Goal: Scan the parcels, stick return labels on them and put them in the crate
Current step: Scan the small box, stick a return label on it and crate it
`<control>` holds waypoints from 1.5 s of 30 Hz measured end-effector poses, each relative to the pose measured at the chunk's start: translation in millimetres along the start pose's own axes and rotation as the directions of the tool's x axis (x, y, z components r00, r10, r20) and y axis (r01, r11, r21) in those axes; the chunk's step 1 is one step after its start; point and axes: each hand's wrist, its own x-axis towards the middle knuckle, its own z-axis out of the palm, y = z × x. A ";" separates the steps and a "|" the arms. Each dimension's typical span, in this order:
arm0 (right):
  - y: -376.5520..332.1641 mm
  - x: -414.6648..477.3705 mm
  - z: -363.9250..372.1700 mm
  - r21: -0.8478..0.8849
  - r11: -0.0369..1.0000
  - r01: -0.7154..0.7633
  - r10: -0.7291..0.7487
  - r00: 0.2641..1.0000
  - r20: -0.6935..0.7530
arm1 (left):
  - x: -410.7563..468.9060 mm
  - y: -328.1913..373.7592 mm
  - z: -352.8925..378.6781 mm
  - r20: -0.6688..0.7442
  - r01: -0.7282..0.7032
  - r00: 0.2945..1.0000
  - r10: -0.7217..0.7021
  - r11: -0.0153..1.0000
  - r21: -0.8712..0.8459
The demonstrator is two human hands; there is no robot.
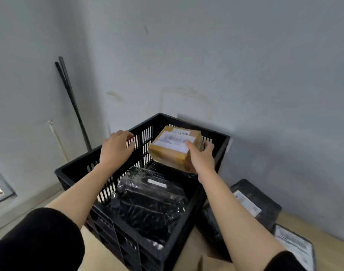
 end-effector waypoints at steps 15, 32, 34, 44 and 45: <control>36.4 102.1 92.2 -0.609 0.787 0.101 -0.308 0.919 -0.246 | 59.7 -75.7 65.1 0.131 0.029 0.988 -0.081 0.934 0.357; 59.3 123.1 84.1 -0.956 0.138 0.257 -0.323 0.925 0.202 | 53.9 -73.4 71.4 0.084 0.062 0.991 -0.102 0.918 0.392; 48.2 115.9 79.1 -0.946 0.164 0.281 -0.335 0.918 0.215 | 54.1 -55.7 65.7 0.114 0.093 0.986 -0.126 0.962 0.258; -4.8 39.0 -68.4 -0.866 0.287 0.409 -0.526 0.823 0.214 | 13.9 164.2 65.0 0.220 -0.181 0.954 0.203 0.977 -0.117; -2.6 29.9 -94.9 -0.848 0.323 0.420 -0.540 0.818 0.199 | 2.5 183.4 68.0 0.222 -0.189 0.951 0.216 0.972 -0.137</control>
